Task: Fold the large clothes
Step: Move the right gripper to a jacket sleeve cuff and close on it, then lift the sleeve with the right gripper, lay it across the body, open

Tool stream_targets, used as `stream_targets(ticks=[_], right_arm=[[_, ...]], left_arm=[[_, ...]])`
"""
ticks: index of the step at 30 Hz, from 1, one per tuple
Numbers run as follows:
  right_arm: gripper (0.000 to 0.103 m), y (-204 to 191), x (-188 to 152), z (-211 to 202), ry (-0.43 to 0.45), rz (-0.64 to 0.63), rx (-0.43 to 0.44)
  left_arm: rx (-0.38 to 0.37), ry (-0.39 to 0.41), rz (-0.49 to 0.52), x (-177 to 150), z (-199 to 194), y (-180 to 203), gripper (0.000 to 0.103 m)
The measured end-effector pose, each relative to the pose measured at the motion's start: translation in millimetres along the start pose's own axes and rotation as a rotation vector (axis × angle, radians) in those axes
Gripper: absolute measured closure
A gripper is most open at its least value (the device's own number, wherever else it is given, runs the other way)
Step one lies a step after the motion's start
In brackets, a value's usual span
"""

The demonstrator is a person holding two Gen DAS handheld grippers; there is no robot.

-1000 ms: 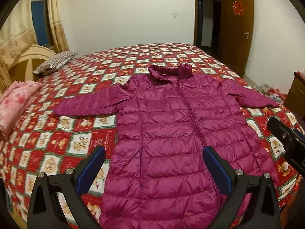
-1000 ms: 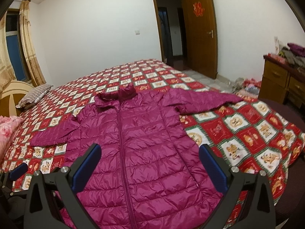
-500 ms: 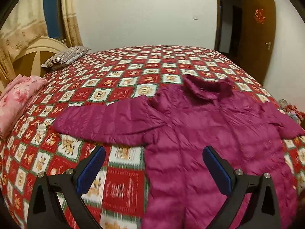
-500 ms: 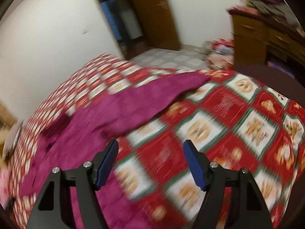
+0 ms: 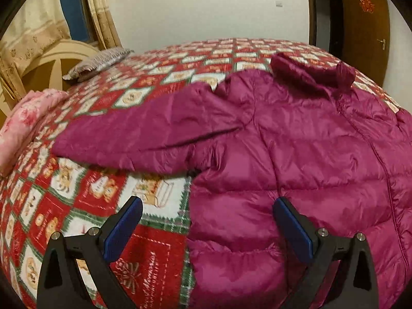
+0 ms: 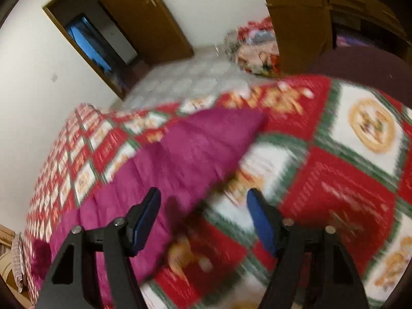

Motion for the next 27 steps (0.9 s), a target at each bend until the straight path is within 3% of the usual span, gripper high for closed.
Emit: stream_targets(ticks=[3,5,6,7,10,14,19,23,27], right_arm=[[0.033,1,2,10,-0.001,-0.011,-0.047],[0.044,4,3,12,0.027,-0.028,-0.096],[0.062,4,2,14,0.023,-0.048,-0.097],[0.086,3,1,19,0.005,-0.060,-0.084],[0.089,6,0,16,0.003,-0.096,-0.090],[0.092,-12,11,-24,0.115,-0.179,-0.070],[0.093,-80,5,-104,0.248,-0.403,0.056],[0.093,-142,-40,-152,0.286,-0.589,0.156],[0.093,-198,-108,-185,0.261,-0.731,0.279]], left_arm=[[-0.026,-0.011,-0.030,-1,4,-3,0.001],[-0.045,-0.027,-0.052,-2,8,-6,0.001],[-0.051,-0.034,-0.059,-4,9,-5,0.001],[-0.060,-0.044,-0.068,-5,11,-6,0.001],[-0.074,-0.058,-0.085,-7,13,-7,0.001],[-0.092,-0.064,-0.109,-8,14,-8,0.001],[-0.053,-0.038,-0.101,-4,4,-10,0.001],[-0.039,0.018,-0.053,6,-25,-11,0.001],[-0.091,0.039,-0.075,13,-53,-23,0.001]])
Point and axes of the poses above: each gripper's, at about its wrist camera, not at the fingertips, and z roughly the way its jaws point, y to its right, x to its top, the point moved 8 cm from there along z, roughly the way its jaws point, and after that the axes turned 3 degrees about -x, right-handed, at the moved point
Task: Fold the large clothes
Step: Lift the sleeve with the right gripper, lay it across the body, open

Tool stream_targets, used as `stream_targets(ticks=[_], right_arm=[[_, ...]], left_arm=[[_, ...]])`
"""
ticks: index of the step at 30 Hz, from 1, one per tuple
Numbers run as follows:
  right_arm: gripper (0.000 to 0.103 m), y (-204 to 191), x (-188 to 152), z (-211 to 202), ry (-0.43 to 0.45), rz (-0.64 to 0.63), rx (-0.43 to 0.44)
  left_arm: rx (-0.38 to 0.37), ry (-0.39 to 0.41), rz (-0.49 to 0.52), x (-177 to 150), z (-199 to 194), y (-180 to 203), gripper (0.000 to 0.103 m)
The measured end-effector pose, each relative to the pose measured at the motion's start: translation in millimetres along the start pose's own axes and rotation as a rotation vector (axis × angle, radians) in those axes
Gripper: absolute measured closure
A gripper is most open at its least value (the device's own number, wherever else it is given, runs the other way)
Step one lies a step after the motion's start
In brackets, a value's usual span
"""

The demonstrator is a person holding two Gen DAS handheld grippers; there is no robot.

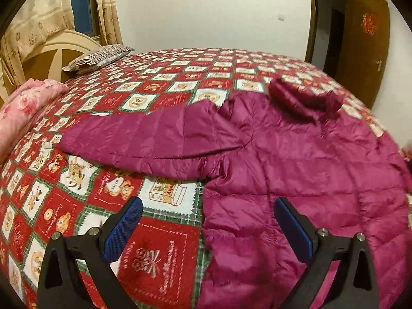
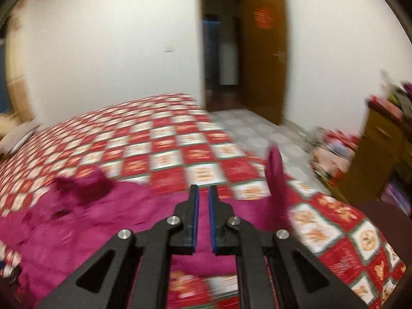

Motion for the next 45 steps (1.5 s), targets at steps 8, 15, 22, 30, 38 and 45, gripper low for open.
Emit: stream_targets(ticks=[8,15,22,30,38,45], right_arm=[[0.093,-165,-67,6,-0.104,-0.128,0.265],[0.077,-180,-83,9,-0.099,-0.094,0.247],[0.000,-50,-48,21,-0.041,-0.033,-0.049],[0.000,114,-53,114,-0.245,0.030,-0.285],[0.059,154,-89,145,-0.366,0.117,-0.222],[0.081,152,-34,85,-0.189,0.210,-0.144]], left_arm=[[0.008,0.053,-0.024,7,-38,-34,0.001],[0.013,0.069,-0.023,5,-43,-51,0.001],[0.011,0.016,-0.054,-3,-21,-49,0.001],[0.055,-0.023,-0.065,-4,-3,-46,0.001],[0.073,-0.029,-0.034,0,2,-37,0.001],[0.055,0.021,0.000,6,-21,-31,0.001]])
Point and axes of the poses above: each gripper's, at about its wrist camera, not at the fingertips, and z roughly the way its jaws point, y to its right, x to its top, the point moved 8 cm from there along z, roughly the way its jaws point, and after that the axes turned 3 degrees about -x, right-handed, at the moved point
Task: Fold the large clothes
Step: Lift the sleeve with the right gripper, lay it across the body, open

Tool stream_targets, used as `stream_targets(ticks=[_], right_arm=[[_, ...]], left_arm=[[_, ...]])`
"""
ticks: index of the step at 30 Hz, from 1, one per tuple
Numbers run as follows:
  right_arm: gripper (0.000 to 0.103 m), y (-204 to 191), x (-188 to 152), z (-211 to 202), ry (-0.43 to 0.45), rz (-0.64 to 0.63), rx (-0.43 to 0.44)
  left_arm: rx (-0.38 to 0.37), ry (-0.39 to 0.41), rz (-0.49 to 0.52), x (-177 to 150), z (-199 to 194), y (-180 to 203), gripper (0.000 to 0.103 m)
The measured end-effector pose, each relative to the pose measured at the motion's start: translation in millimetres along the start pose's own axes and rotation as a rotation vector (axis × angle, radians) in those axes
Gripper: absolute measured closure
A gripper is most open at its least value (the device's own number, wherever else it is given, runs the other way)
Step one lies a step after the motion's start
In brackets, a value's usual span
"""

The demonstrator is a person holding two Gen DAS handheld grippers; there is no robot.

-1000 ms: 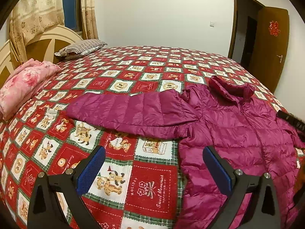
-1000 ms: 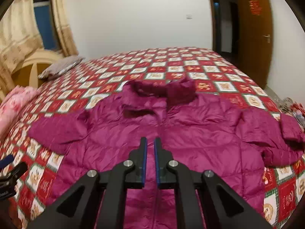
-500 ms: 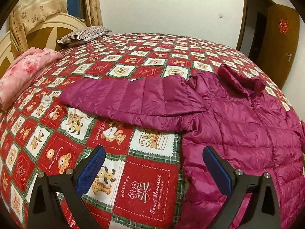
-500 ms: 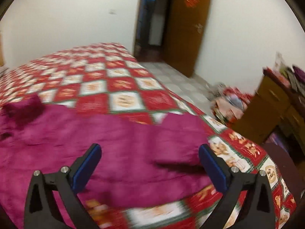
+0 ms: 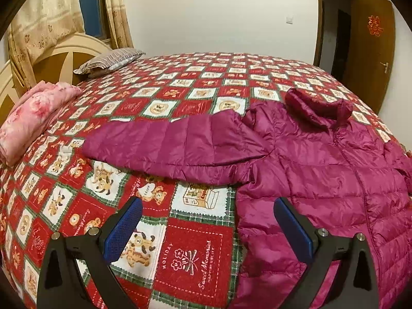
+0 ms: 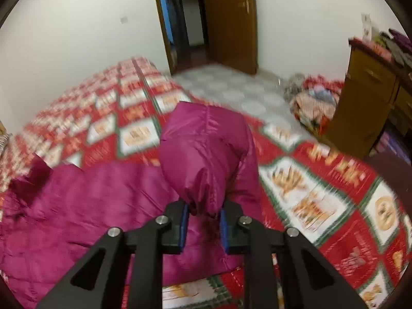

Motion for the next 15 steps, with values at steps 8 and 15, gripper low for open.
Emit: stream_targets(ticks=[8,15], right_arm=[[0.082,-129,-14,-86,0.033,-0.162,0.227],[0.082,-271,-83,-108,-0.055,-0.269,0.478]], left_arm=[[-0.001,0.033,-0.042,4,-25,-29,0.001],[0.018,0.069,-0.069,5,-42,-62,0.001]])
Point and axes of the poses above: each gripper's, at about its wrist camera, not at the fingertips, and z roughly the way its jaws point, y to its right, x to its top, the point moved 8 cm from there along z, roughly the way its jaws point, and after that the axes turned 3 degrees about -x, right-handed, at the moved point
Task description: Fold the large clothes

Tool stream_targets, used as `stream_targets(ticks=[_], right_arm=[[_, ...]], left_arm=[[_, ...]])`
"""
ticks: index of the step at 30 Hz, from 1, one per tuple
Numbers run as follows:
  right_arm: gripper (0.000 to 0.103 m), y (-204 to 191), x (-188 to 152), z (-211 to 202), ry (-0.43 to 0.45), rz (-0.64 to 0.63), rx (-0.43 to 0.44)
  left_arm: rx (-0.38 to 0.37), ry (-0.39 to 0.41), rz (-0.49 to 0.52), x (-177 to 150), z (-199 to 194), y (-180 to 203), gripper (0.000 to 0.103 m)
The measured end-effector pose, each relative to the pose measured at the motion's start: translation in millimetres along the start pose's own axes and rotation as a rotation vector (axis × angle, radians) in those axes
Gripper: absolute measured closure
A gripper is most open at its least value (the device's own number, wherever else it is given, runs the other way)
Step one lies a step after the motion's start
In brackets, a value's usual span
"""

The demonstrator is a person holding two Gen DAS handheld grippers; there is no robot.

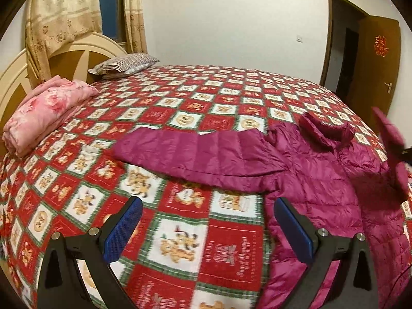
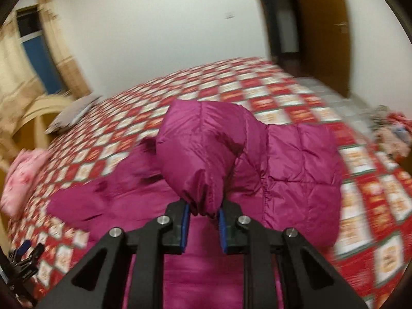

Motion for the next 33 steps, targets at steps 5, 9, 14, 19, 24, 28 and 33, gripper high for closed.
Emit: stream_targets(ticks=[5,9,14,19,24,28,33], right_arm=[[0.081,-82,-39,54,-0.077,-0.068,0.121],[0.027,-108,-60,79,-0.109,-0.111,0.128],[0.004,-94,-43,44,-0.003,-0.106,0.111],[0.048,-3,-5,6,0.093,-0.003,-0.009],[0.050,115,-5,11,0.057,0.186,-0.193],[0.054,142,-27,36,-0.005,0.255,-0.193],[0.055,140,-57,71,-0.118,0.180,-0.206]], left_arm=[[0.015,0.004,-0.019,1,2,-17,0.001],[0.008,-0.005,-0.024,5,10,-18,0.001],[-0.033,-0.002,0.008,17,20,9,0.001],[-0.097,0.000,0.046,35,36,62,0.001],[-0.116,-0.018,0.110,47,69,134,0.001],[-0.128,-0.073,0.121,45,107,181,0.001],[-0.059,-0.193,0.113,15,157,203,0.001]])
Point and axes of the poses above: each gripper's, at about its wrist camera, not at the fingertips, and z roughly the way its jaws point, y to its right, x to its top, the point moved 8 cm from there along z, roughly the way its jaws point, and after that the axes turned 3 degrees about -x, right-handed, at the moved point
